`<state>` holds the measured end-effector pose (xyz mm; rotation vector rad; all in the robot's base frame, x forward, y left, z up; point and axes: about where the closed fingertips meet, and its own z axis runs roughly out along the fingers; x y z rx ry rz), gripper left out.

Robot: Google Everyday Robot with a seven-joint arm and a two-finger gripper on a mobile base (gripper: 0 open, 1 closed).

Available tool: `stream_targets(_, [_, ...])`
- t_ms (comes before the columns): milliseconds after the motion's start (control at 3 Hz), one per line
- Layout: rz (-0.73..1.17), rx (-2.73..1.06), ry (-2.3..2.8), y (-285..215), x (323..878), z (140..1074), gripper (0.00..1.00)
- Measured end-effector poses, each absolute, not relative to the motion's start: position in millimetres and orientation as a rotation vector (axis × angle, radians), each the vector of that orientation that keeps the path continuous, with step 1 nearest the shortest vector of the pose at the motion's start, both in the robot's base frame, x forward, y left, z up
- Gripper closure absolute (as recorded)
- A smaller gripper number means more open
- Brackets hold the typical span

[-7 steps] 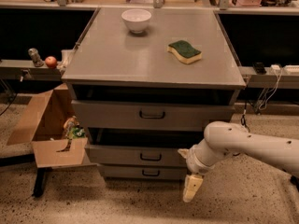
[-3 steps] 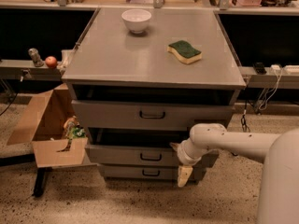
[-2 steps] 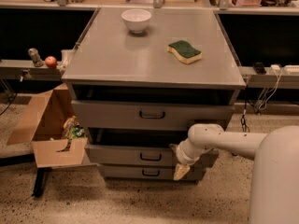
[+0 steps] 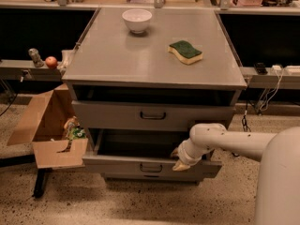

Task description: Open middle drawer

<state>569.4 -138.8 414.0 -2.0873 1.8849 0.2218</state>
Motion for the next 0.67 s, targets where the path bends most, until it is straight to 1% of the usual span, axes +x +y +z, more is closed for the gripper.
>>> stream_targets(333, [0.239,-2.090,1.885,-138,562,414,0.33])
stream_targets(667, [0.338,-2.111,1.882,-135,521,404,0.33])
